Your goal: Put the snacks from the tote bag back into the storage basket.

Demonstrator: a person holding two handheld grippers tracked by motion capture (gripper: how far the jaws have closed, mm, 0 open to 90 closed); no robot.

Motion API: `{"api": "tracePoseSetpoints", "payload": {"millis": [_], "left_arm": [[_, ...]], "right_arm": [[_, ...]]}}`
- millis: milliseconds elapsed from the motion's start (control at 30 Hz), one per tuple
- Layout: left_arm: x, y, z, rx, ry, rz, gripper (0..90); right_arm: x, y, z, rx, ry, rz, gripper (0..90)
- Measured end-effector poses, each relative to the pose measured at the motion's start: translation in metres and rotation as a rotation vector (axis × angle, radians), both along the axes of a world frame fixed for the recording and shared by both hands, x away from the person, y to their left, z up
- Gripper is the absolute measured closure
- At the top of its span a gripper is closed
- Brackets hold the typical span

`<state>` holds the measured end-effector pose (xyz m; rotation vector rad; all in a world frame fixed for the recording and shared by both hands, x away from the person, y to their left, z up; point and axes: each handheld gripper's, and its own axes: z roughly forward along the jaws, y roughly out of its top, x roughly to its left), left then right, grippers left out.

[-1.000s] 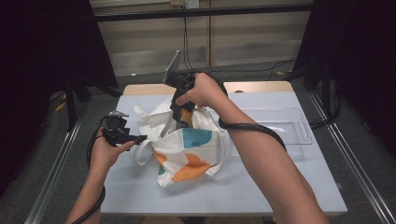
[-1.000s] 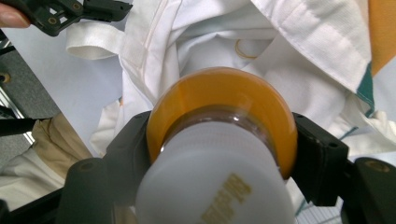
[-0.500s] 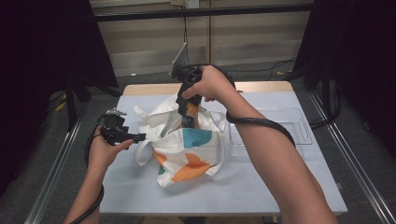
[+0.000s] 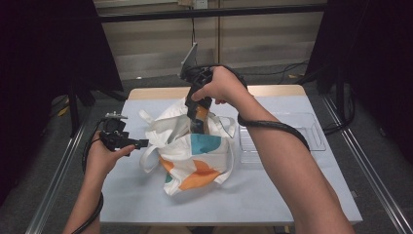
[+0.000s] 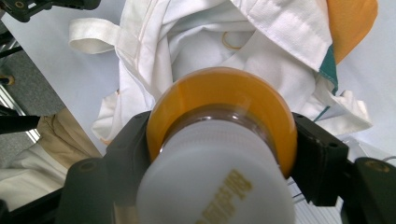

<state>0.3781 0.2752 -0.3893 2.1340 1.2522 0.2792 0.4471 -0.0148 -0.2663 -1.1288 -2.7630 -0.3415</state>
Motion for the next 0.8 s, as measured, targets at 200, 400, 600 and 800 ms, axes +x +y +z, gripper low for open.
{"api": "tracePoseSetpoints", "payload": {"millis": [200,400,600,800], "left_arm": [[0.0,0.002,-0.002,0.002,0.002,0.012,7.9],[0.001,0.003,-0.005,0.015,0.003,0.021,7.3],[0.001,0.002,-0.005,0.015,0.01,0.018,7.3],[0.001,0.003,-0.006,0.014,0.006,0.026,7.4]], "right_arm": [[0.002,-0.005,0.005,0.004,0.0,-0.012,30.7],[0.003,-0.012,0.012,0.01,-0.006,-0.019,30.7],[0.004,-0.022,0.018,0.012,-0.009,-0.031,30.7],[0.005,-0.034,0.023,0.007,-0.014,-0.048,30.7]]}}
